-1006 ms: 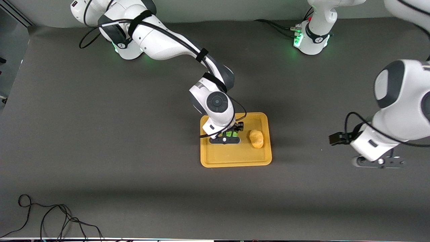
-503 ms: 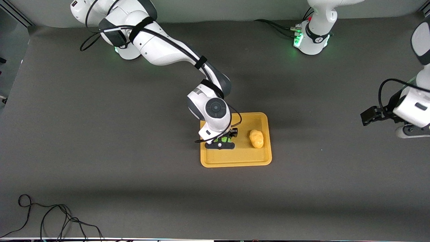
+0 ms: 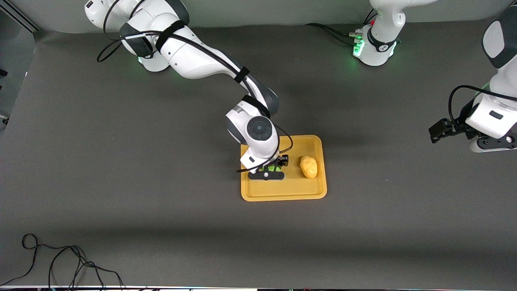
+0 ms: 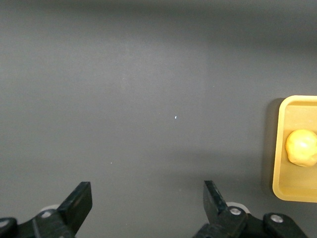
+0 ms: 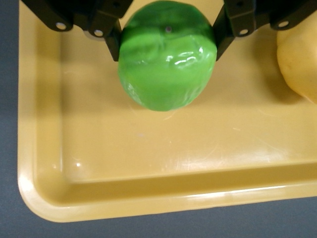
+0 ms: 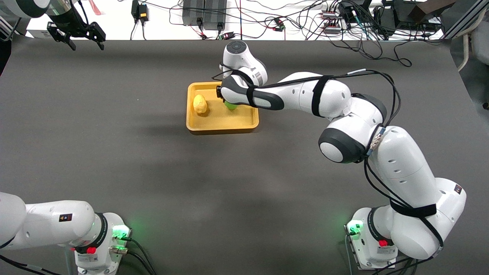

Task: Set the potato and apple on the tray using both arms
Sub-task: 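Lower the apple onto the tray beside the potato and open the right gripper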

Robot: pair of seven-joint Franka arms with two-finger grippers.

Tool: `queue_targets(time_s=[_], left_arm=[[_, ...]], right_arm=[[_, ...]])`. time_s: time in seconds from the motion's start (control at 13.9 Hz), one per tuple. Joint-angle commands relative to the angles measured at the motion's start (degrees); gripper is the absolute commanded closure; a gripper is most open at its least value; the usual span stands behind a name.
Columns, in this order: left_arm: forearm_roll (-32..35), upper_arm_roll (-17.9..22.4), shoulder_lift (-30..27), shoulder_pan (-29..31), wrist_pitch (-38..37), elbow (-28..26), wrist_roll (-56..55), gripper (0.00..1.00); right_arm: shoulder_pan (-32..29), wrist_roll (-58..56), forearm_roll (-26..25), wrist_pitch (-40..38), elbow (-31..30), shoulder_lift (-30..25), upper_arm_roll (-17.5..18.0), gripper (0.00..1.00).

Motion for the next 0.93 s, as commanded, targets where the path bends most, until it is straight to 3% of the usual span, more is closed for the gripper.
queue_targets(time_s=[0.0,0.22,0.5,0.57,0.65,0.72,0.79,0.86], left_arm=[[-0.7,-0.1,-2.6,0.5,1.3,-2.8,0.3,0.00],[-1.8,0.0,-2.4,0.8,1.3,-2.7,-0.3,0.00],[-2.1,0.0,-2.7,1.7,-0.9,-1.6,-0.9,0.00],[-2.2,0.0,-2.6,1.8,-1.0,-1.4,-1.1,0.00],[-2.2,-0.2,-2.7,1.8,-1.5,-1.2,-1.1,0.00],[-2.0,-0.4,-2.6,1.6,-1.7,-1.1,-1.0,0.00],[-2.1,-0.3,-2.4,1.8,-2.2,-1.1,0.0,0.00],[-2.1,-0.3,-2.1,1.9,-2.3,-0.7,0.1,0.00]], right_arm=[[0.2,1.9,-0.3,0.4,1.9,1.2,0.2,0.71],[0.2,1.9,-0.3,0.4,1.5,1.4,0.2,0.65],[0.2,1.9,-0.4,0.4,1.3,1.4,0.2,0.39],[0.2,1.9,-0.4,0.4,1.3,1.4,0.2,0.38],[0.2,1.9,-0.4,0.4,1.4,1.3,0.2,0.32],[0.2,1.9,-0.4,0.4,1.4,1.2,0.2,0.09],[0.2,1.8,-0.4,0.4,1.4,1.0,0.2,0.00],[0.2,1.7,-0.4,0.4,1.4,1.0,0.1,0.00]])
